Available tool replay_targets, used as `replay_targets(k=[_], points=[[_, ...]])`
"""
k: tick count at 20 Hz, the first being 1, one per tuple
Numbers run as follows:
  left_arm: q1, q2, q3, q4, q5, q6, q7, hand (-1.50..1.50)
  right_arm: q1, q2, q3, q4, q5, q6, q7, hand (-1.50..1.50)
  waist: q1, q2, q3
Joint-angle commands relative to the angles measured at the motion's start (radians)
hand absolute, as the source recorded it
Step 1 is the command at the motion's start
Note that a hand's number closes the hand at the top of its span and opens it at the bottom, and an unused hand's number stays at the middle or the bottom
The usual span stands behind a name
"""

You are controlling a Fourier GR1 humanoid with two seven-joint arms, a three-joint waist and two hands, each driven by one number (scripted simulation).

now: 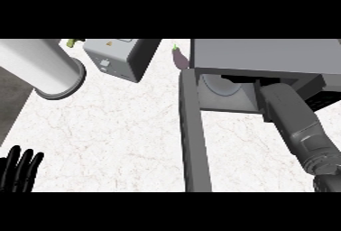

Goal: Pick up the milk, place it into the microwave and close the microwave

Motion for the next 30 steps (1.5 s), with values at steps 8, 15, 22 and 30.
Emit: replay_targets(k=[8, 15, 22, 30], points=[[0.016, -0.018, -0.016, 0.006, 0.024, 0.001, -0.018, -1.5, 0.124, -0.013, -0.069, -0.043, -0.087, 0.207, -0.107, -1.5, -0.034, -0.023, -0.006], [0.026, -0.032, -0.111, -0.035, -0.073, 0.051, 0.017, -1.5, 0.216, 0.047, -0.053, -0.077, -0.096, 0.283, -0.125, -1.5, -0.064, -0.035, -0.006], [0.022, -0.014, -0.068, -0.002, -0.026, 0.045, 0.02, -1.5, 0.271, 0.039, -0.036, -0.1, -0.101, 0.38, -0.068, -1.5, -0.066, -0.034, -0.007], [0.016, -0.015, -0.165, 0.025, -0.055, 0.017, -0.005, -1.5, 0.486, 0.105, -0.042, -0.165, -0.151, 0.492, -0.203, -1.5, -0.079, -0.038, -0.007]])
